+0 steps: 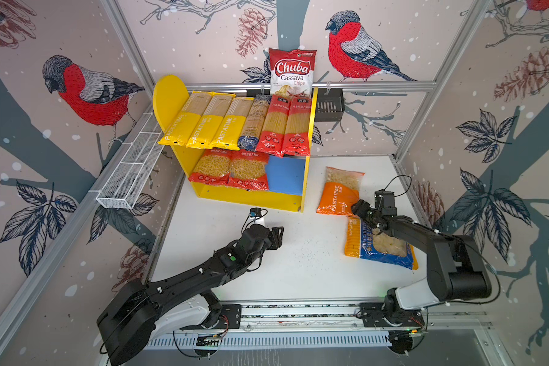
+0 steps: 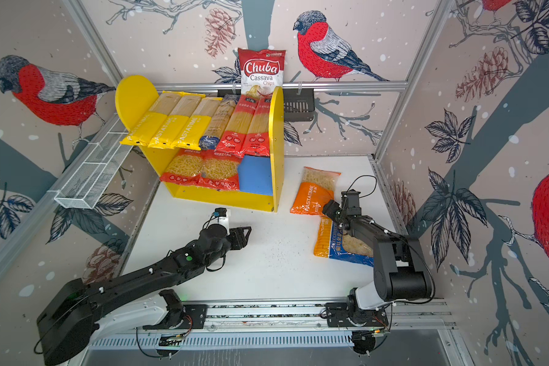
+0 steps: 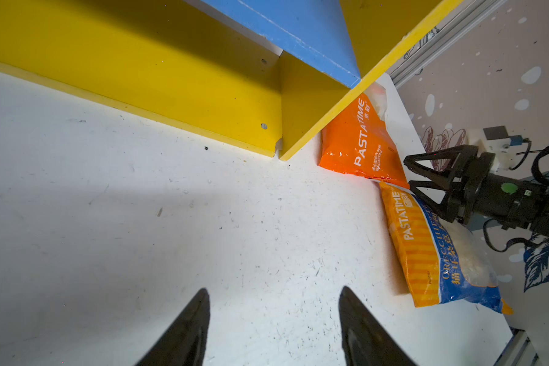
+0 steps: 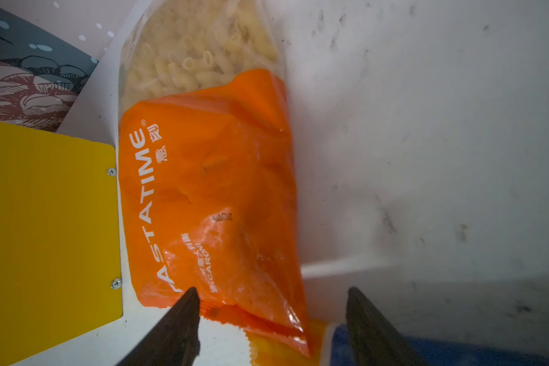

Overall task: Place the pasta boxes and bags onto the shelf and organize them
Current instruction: 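Withdraw both grippers from the shelf, right gripper moving to the orange bag, then grasp the orange Pastatime bag's end with the right gripper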

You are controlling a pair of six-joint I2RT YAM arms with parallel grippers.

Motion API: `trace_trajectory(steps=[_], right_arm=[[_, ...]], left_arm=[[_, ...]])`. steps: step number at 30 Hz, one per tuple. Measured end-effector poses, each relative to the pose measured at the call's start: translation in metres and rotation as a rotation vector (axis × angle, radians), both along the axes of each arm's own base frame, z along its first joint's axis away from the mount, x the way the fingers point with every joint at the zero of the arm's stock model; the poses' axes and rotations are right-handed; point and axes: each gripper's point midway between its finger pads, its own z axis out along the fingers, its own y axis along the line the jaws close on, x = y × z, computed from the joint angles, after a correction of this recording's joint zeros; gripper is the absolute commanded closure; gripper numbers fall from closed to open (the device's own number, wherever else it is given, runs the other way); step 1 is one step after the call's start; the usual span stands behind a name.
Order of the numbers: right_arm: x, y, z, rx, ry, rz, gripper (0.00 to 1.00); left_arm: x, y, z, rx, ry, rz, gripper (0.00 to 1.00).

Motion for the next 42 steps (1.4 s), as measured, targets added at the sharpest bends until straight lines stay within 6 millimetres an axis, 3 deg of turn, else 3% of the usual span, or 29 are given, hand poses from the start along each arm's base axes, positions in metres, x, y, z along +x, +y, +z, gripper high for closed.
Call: trace_trajectory(steps=[5,11,15,22,27,31,33,36,42], right_arm=[[0.003,0.009,-0.005,0.044,-0.004,0.038,0.45],[-0.002,0.017,-0.005,0.103,-0.004,0.053,0.76],[-0.007,0.024,0.013,0.15,-0.05,0.066,0.86],[-0.025,0.052,0.052,0.206,-0.137,0.134,0.91],[-0.044,0.06,0.065,0.203,-0.149,0.165,0.81],[-0.039,0.034,0.06,0.159,-0.135,0.091,0.54],[-0.033,0.023,0.054,0.134,-0.111,0.059,0.44],[-0.018,0.018,0.045,0.096,-0.082,0.043,0.36],[0.008,0.011,0.016,0.04,0.0,0.014,0.29]], left_arm=[[-0.001,0.0,-0.001,-0.005,0.005,0.003,0.36],[-0.005,0.004,-0.003,-0.025,0.008,0.012,0.36],[-0.006,0.006,-0.007,-0.043,0.011,0.02,0.36],[-0.008,0.001,-0.009,-0.107,0.014,0.017,0.35],[-0.011,-0.001,-0.013,-0.17,0.017,0.011,0.35],[-0.008,-0.005,-0.009,-0.192,0.008,0.011,0.35],[-0.008,-0.007,-0.008,-0.196,0.007,0.006,0.35],[-0.008,-0.008,-0.01,-0.191,0.012,0.004,0.35],[-0.01,-0.01,-0.009,-0.197,0.017,-0.012,0.35]])
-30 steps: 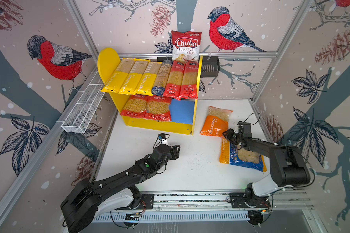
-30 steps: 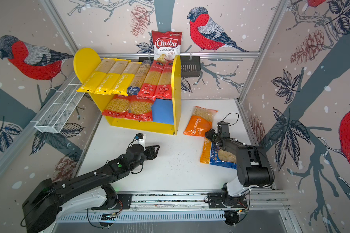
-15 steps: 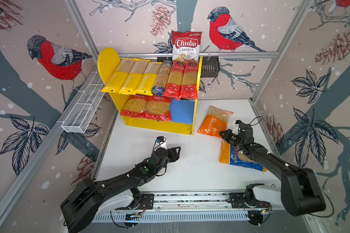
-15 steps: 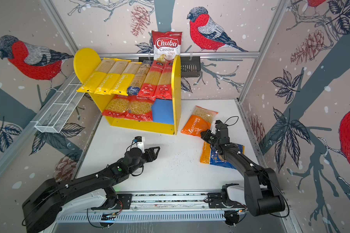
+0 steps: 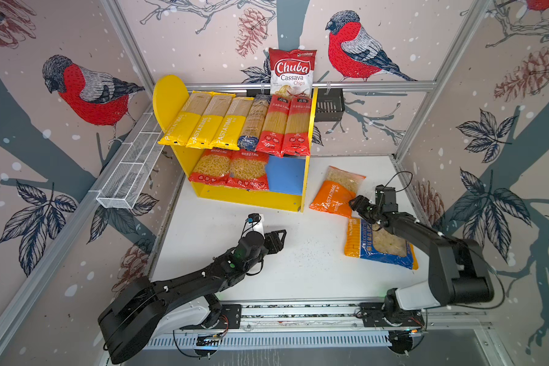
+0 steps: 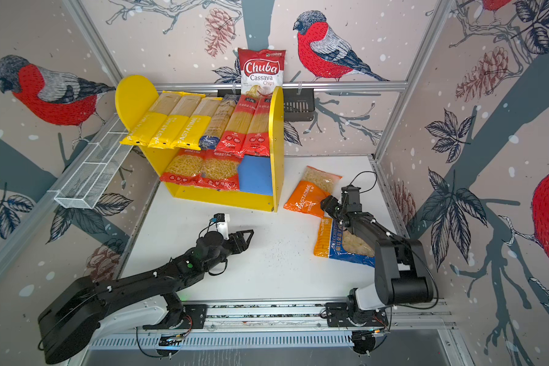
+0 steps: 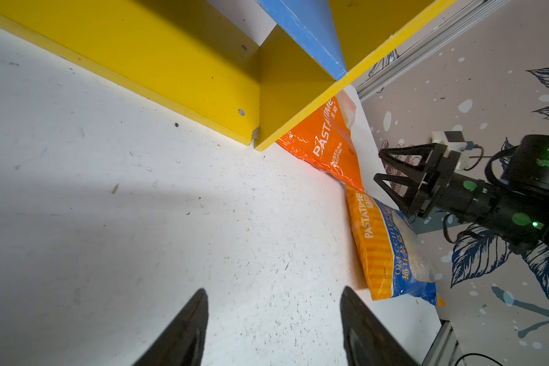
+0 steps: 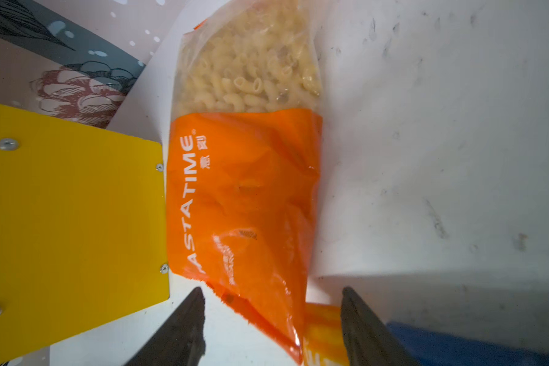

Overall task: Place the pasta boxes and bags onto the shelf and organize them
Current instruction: 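Grasp the orange Pastatime bag's end with the right gripper, then drag the orange bag toward the left gripper while the left grasps its other end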

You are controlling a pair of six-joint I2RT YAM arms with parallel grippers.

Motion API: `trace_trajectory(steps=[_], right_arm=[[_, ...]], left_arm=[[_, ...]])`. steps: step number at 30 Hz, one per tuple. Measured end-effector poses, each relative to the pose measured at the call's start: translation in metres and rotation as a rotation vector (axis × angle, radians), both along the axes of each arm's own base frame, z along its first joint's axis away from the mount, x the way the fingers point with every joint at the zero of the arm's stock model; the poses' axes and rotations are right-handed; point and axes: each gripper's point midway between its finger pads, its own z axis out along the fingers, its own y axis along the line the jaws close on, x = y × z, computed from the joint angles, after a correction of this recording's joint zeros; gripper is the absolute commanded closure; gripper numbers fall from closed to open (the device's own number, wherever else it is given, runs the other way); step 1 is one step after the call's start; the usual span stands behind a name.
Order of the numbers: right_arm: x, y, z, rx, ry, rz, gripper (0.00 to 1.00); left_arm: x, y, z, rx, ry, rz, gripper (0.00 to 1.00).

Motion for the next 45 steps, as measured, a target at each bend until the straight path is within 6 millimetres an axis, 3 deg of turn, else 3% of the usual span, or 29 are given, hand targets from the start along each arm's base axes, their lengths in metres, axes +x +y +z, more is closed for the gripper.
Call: trace_trajectory(steps=[4,6,12,15,17,24,28,32,37,41,45], right_arm=[[0.004,0.005,-0.028,-0.011,0.069,0.009,0.29],[0.01,0.012,-0.032,-0.007,0.063,0.027,0.33],[0.015,0.025,-0.047,0.063,0.048,0.052,0.68],[0.01,0.027,-0.04,0.096,0.017,0.051,0.82],[0.006,0.029,-0.033,0.108,0.002,0.06,0.86],[-0.014,0.038,0.004,0.133,-0.059,0.096,0.89],[-0.044,0.059,0.024,0.134,-0.065,0.152,0.89],[-0.086,0.085,0.029,0.123,-0.051,0.237,0.9],[-0.148,0.122,0.011,0.155,0.034,0.332,0.91],[-0.191,0.168,-0.004,0.164,0.105,0.46,0.91],[-0.222,0.213,-0.018,0.158,0.166,0.589,0.91]], left_arm=[[-0.001,0.001,0.001,-0.004,-0.005,0.001,0.35],[-0.002,0.002,0.0,-0.001,-0.003,0.002,0.35],[-0.002,0.002,-0.001,0.006,-0.001,0.001,0.35],[-0.001,0.003,0.0,0.006,-0.008,0.003,0.35],[-0.001,0.004,0.003,0.002,-0.014,0.007,0.35],[-0.002,0.009,0.005,-0.005,-0.029,0.022,0.34],[-0.004,0.011,0.0,-0.01,-0.015,0.029,0.31],[0.0,0.017,0.0,-0.036,0.008,0.048,0.3],[0.009,0.038,-0.007,-0.063,0.074,0.084,0.31],[0.003,0.038,-0.009,-0.033,0.101,0.041,0.3],[0.002,0.045,-0.01,0.012,0.096,0.03,0.27]])
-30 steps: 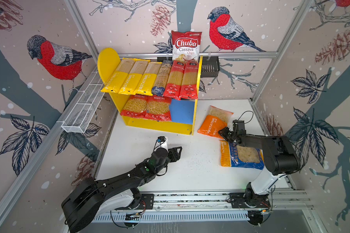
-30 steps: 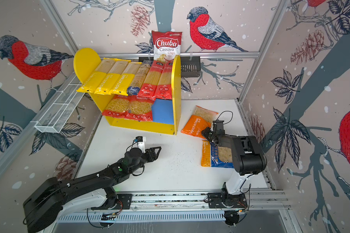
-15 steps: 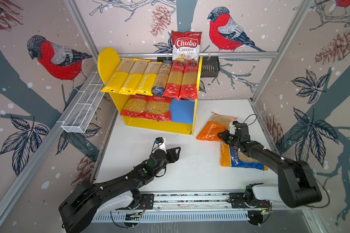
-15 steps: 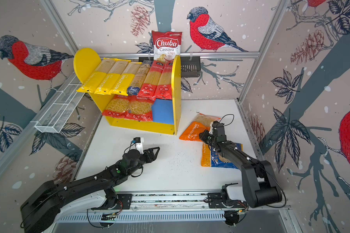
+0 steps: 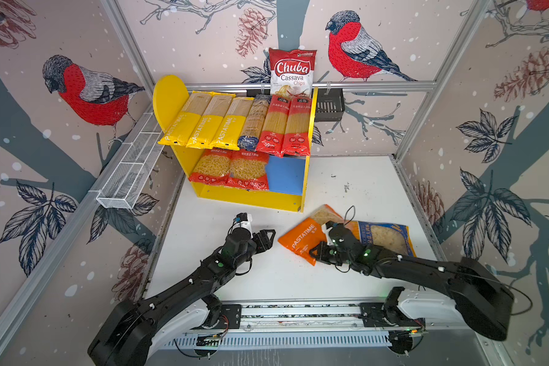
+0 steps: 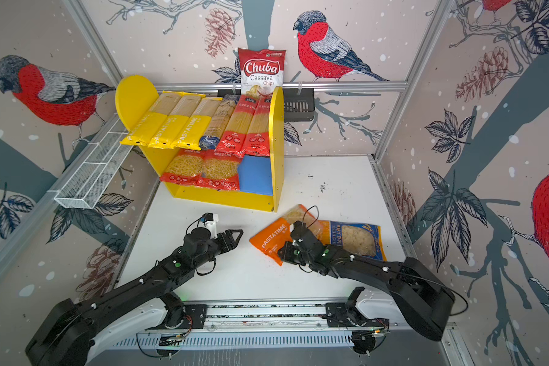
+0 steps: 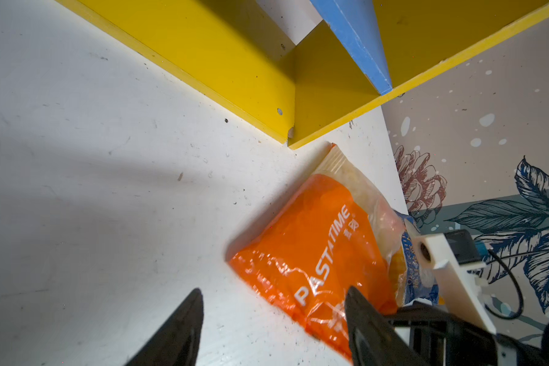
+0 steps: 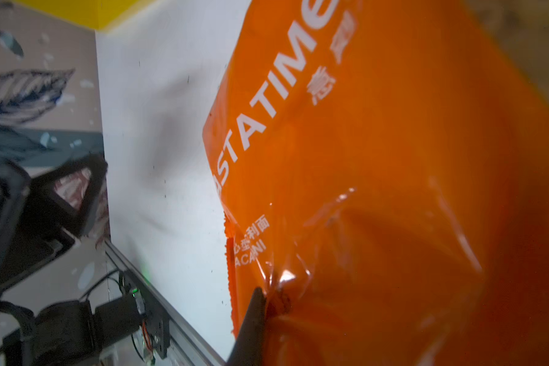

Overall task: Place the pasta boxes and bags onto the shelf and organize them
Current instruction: 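Drag the orange bag toward the left gripper while the left grasps its other end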

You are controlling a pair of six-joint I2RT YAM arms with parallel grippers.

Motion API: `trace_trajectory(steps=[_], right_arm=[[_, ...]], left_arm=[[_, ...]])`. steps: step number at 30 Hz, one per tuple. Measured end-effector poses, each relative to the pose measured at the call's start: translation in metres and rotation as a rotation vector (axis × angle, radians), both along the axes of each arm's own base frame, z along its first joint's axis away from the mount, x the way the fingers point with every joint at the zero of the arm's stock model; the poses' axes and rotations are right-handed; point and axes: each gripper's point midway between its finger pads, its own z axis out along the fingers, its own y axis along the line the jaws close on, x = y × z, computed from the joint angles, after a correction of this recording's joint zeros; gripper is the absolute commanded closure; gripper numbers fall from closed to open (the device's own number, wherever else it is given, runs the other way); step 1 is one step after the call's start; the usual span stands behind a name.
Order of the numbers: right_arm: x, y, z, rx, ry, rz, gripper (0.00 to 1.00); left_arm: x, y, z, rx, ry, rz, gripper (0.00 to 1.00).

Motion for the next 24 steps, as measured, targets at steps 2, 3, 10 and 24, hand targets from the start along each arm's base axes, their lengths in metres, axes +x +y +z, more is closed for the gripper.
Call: trace_trajectory(steps=[2,3,10,24], right_arm=[[-0.011,0.011,-0.006,0.001,0.015,0.051,0.89],[-0.015,0.013,-0.008,0.0,0.022,0.065,0.87],[-0.006,-0.007,0.002,0.018,0.011,0.075,0.43],[0.071,-0.099,0.006,0.0,-0.018,-0.267,0.18]], left_arm=[[-0.001,0.005,-0.004,0.024,0.009,-0.002,0.24],[-0.001,0.007,-0.005,0.029,0.008,0.001,0.23],[-0.009,0.006,-0.024,0.07,0.05,-0.056,0.2],[-0.022,-0.006,-0.062,0.075,0.144,-0.15,0.14]])
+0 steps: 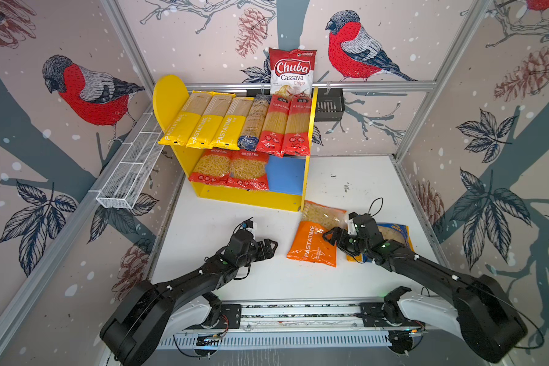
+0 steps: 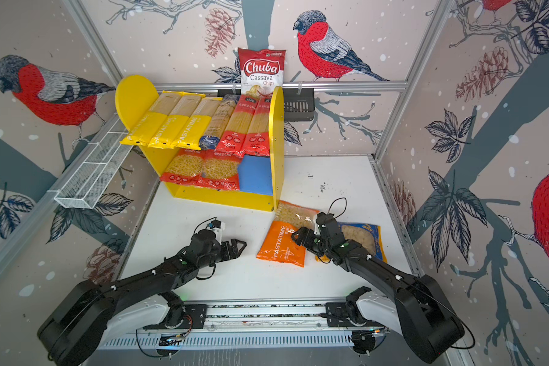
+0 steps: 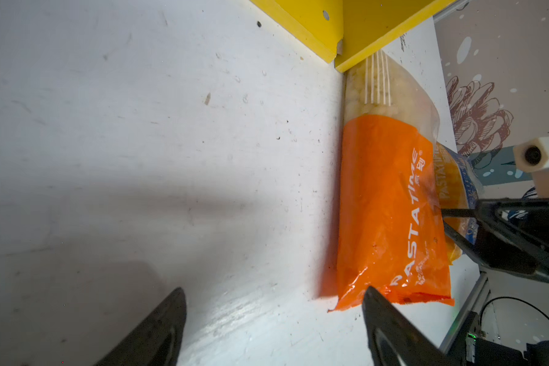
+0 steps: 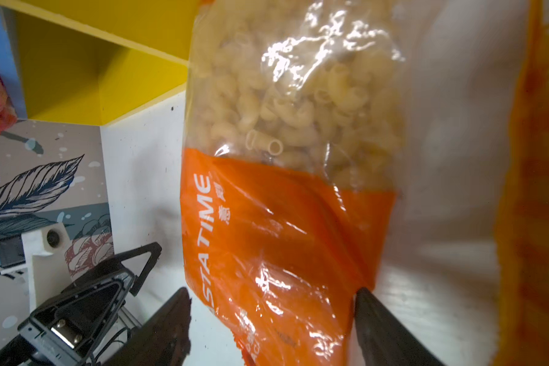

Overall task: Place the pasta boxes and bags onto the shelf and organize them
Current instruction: 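Drag the orange bag toward the left gripper while the left grasps its other end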

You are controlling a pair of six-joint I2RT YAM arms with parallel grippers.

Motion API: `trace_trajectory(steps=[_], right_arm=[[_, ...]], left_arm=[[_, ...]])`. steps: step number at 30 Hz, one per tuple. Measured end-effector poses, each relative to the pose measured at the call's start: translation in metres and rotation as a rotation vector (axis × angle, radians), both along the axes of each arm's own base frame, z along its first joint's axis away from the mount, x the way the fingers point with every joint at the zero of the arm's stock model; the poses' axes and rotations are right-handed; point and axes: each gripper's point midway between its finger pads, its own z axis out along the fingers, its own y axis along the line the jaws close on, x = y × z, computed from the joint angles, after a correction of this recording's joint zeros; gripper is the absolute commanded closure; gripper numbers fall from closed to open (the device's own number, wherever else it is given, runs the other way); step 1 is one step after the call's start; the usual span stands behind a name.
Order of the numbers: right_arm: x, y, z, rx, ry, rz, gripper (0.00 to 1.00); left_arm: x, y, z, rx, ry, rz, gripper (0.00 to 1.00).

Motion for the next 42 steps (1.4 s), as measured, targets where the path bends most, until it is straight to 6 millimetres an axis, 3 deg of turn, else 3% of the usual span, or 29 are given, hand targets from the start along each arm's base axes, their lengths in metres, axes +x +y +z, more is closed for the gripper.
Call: trace_trajectory(steps=[7,20,27,33,42], right_arm=[[0.022,-0.014,-0.005,-0.072,-0.028,-0.029,0.18],[0.061,-0.038,-0.012,-0.139,-0.058,-0.086,0.18],[0.087,-0.035,-0.018,-0.134,-0.092,-0.094,0.21],[0.092,-0.026,-0.024,-0.11,-0.113,-0.071,0.31],[0.086,-0.018,-0.035,-0.077,-0.106,-0.052,0.63]], left_arm=[[-0.005,-0.018,0.005,-0.075,-0.002,-0.052,0.14],[-0.003,-0.062,-0.005,-0.081,0.029,-0.184,0.17],[0.003,-0.082,-0.007,-0.101,0.04,-0.238,0.21],[0.001,-0.099,-0.01,-0.12,0.043,-0.305,0.27],[-0.003,-0.111,-0.013,-0.16,0.063,-0.361,0.46]])
